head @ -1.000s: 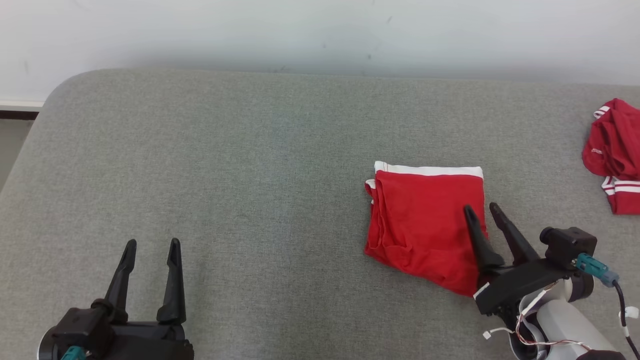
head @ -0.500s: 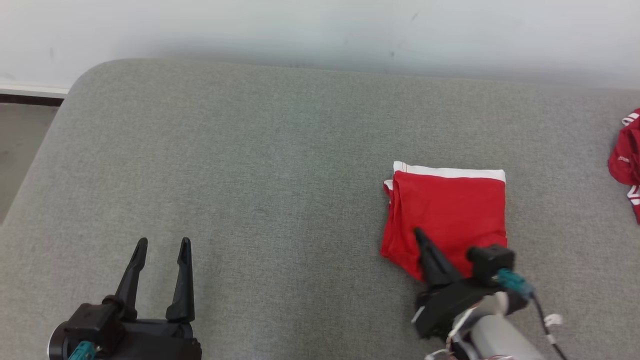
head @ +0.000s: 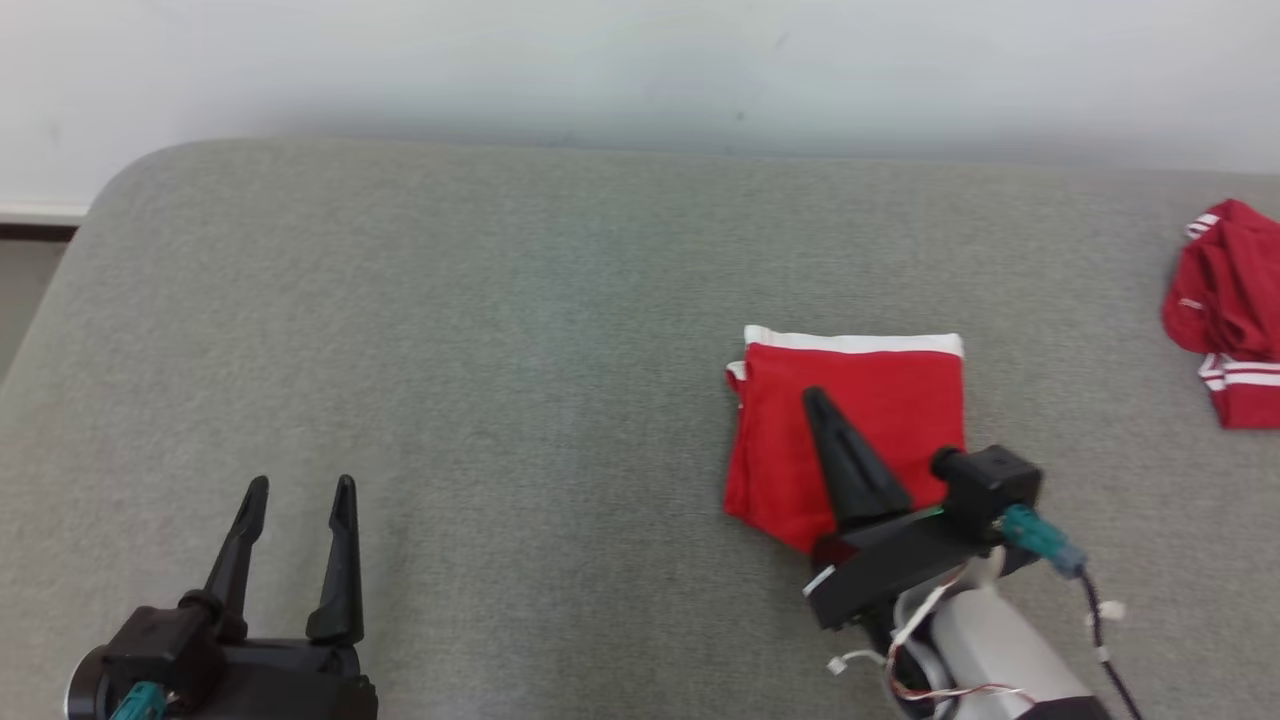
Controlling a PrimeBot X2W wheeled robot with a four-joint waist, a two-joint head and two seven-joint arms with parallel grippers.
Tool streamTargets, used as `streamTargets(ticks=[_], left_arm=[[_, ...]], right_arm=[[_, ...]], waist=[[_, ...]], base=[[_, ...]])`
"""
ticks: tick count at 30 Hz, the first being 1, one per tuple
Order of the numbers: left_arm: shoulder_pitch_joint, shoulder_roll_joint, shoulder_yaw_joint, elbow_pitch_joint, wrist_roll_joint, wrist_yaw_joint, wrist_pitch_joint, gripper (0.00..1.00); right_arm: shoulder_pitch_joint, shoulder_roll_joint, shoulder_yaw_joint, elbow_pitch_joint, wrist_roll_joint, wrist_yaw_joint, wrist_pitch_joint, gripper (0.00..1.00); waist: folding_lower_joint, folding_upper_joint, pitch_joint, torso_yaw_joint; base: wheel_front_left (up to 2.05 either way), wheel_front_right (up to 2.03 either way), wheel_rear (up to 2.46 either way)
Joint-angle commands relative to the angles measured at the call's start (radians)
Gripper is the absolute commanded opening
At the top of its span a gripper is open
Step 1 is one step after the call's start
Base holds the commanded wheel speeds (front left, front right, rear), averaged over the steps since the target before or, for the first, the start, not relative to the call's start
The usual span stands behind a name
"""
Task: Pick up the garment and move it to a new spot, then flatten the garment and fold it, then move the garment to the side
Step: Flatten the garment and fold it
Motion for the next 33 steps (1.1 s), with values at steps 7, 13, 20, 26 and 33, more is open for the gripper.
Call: streamTargets(ticks=[7, 13, 20, 26, 33], left_arm=[[0.046, 0.011, 0.033, -0.006, 0.018, 0.002, 0.000, 1.00], [0.088, 0.013, 0.051, -0.013, 0.036, 0.002, 0.000, 1.00], [0.159, 0.011, 0.084, -0.035, 0.051, 0.002, 0.000, 1.00], [0.217, 0.002, 0.098, -0.056, 0.062, 0.006, 0.000, 1.00], [0.244, -0.003, 0.089, -0.064, 0.072, 0.004, 0.000, 1.00]], right_arm=[[0.067, -0.103, -0.090, -0.132, -0.063, -0.002, 0.000, 0.00], [0.152, -0.163, -0.140, -0.184, -0.089, -0.002, 0.000, 0.47], [0.270, -0.154, -0.225, -0.220, -0.114, -0.002, 0.000, 1.00], [0.356, -0.126, -0.268, -0.250, -0.132, -0.002, 0.000, 1.00], [0.391, -0.106, -0.287, -0.267, -0.147, -0.002, 0.000, 1.00]], waist=[[-0.0001, 0.0000, -0.063, -0.120], [-0.0001, 0.0000, -0.102, -0.152], [-0.0001, 0.0000, -0.147, -0.174], [-0.0001, 0.0000, -0.174, -0.166], [-0.0001, 0.0000, -0.192, -0.138]], base=[[0.00, 0.00, 0.00], [0.00, 0.00, 0.00], [0.00, 0.00, 0.00], [0.00, 0.00, 0.00], [0.00, 0.00, 0.00]])
